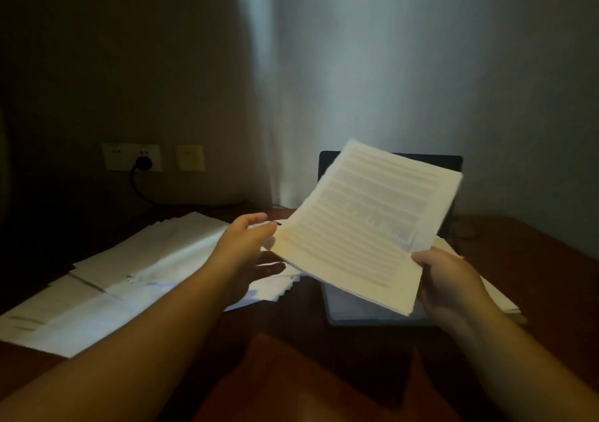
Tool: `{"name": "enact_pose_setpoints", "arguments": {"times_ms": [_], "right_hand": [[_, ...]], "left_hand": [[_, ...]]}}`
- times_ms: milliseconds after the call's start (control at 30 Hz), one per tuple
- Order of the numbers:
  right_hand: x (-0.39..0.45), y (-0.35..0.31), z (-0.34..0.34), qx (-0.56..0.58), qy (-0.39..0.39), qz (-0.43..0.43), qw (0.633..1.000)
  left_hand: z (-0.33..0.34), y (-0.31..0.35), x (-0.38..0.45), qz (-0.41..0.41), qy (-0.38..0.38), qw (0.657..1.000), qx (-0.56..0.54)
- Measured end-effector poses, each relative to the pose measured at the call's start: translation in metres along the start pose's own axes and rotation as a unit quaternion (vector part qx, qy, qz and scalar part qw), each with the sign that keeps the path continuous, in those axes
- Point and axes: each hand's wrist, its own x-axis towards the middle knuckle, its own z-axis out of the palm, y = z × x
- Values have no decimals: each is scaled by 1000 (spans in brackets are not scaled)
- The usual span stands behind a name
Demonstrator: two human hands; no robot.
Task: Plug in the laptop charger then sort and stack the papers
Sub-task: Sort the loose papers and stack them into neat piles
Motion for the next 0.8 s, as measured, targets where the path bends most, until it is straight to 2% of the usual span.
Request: {"name": "enact_pose_setpoints", "arguments": {"times_ms": [200,267,400,533,667,800], "right_hand": [[-29,7,-19,56,91,-14,994],[-38,9,-21,63,96,-6,993],[-46,12,-22,104,111,25,988],[-52,14,-14,126,120,41,984],[-56,19,-1,123,129,31,983],[-56,23,9,117,133,20,984]], "left_hand": [[37,-17,-22,-28,-39,998,30],[46,-23,-30,-34,-56,997,40],[57,-39,-40,17,-71,993,91],[64,-48,-53,24,-96,992,77],[69,-54,-54,30,-129,984,119],[73,-59,-49,58,-118,972,196]]}}
